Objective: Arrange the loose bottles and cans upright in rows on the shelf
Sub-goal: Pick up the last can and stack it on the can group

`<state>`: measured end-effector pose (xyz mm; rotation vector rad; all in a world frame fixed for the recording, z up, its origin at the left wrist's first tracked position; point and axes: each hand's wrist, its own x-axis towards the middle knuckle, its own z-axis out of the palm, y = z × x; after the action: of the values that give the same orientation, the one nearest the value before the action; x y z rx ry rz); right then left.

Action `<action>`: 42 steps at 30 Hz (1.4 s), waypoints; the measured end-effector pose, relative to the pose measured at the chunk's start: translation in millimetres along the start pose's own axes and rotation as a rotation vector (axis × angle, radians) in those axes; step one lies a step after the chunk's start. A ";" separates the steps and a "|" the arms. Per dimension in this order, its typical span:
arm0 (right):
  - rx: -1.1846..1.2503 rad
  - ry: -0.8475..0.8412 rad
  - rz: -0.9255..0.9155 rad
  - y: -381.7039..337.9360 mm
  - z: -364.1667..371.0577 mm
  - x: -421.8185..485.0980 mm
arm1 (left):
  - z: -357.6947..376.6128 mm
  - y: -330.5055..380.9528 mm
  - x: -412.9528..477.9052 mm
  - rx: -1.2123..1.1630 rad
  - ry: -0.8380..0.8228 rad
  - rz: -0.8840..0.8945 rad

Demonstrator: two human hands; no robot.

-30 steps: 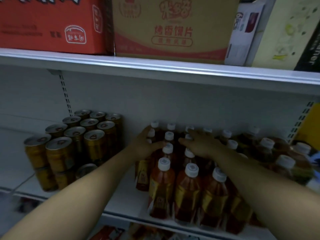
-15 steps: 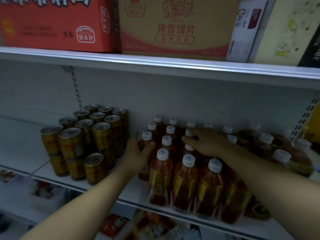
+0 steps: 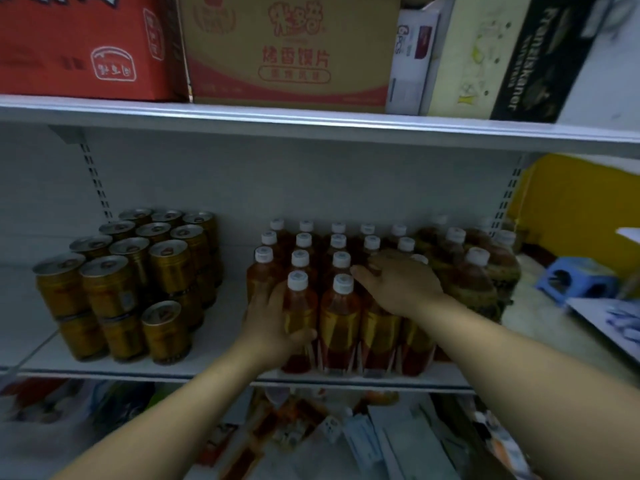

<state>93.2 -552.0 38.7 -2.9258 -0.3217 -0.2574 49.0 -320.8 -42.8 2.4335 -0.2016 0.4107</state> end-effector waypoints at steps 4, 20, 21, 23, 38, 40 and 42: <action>-0.038 0.061 0.026 28.5 -15.1 -23.1 | -12.0 21.8 4.9 0.040 0.053 0.050; -0.011 0.245 0.067 181.3 -56.3 27.9 | 58.1 173.8 82.9 0.149 -0.341 0.211; -0.008 0.210 0.104 195.5 -56.9 34.3 | 64.2 183.6 91.1 0.122 -0.399 0.178; 0.049 0.205 0.121 220.6 -52.7 48.1 | 76.7 201.4 107.0 0.102 -0.464 0.167; 0.581 0.061 0.022 260.9 -33.3 105.1 | 118.1 214.5 130.3 0.413 -0.630 0.063; 0.567 0.072 0.005 262.8 -33.8 103.4 | 118.3 214.4 130.8 0.398 -0.622 0.066; 0.438 0.070 0.000 263.3 -32.5 102.7 | 118.4 214.0 129.5 0.379 -0.606 0.085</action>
<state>247.6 -790.8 46.3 -2.4806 -0.3210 -0.2516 146.6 -566.6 38.7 2.8703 -0.5254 -0.2971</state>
